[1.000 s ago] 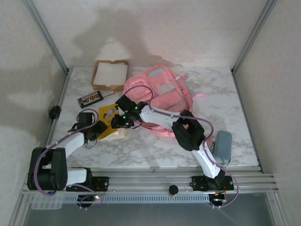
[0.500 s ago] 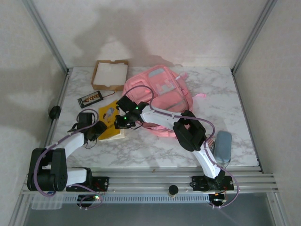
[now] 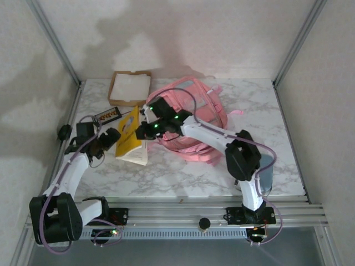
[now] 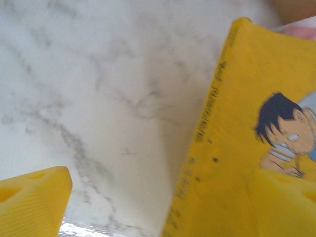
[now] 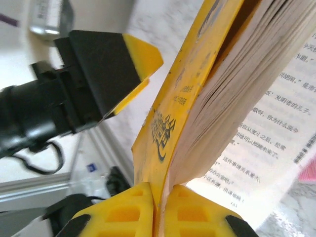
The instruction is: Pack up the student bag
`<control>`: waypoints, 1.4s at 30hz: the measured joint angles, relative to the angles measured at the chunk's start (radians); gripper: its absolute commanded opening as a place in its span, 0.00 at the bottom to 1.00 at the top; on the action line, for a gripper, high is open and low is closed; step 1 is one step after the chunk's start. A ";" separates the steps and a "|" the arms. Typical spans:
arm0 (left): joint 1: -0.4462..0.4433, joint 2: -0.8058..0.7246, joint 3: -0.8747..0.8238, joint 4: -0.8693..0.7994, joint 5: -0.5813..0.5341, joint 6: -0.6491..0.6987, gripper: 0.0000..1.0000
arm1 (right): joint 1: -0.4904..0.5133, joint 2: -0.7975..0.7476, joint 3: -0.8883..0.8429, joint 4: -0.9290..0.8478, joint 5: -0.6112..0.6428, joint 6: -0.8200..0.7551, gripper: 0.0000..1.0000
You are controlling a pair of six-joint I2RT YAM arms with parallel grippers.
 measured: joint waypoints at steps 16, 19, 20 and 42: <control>-0.187 -0.087 0.103 0.270 0.422 -0.282 0.80 | -0.160 -0.263 -0.178 0.246 -0.306 0.089 0.00; -0.220 -0.085 0.102 0.324 0.418 -0.357 0.65 | -0.188 -0.282 -0.220 0.264 -0.340 0.092 0.00; -0.229 -0.085 0.102 0.345 0.415 -0.380 0.59 | -0.202 -0.289 -0.229 0.262 -0.349 0.084 0.00; -0.512 0.079 0.136 0.700 0.356 -0.575 0.00 | -0.455 -0.450 -0.417 0.165 -0.351 0.012 0.99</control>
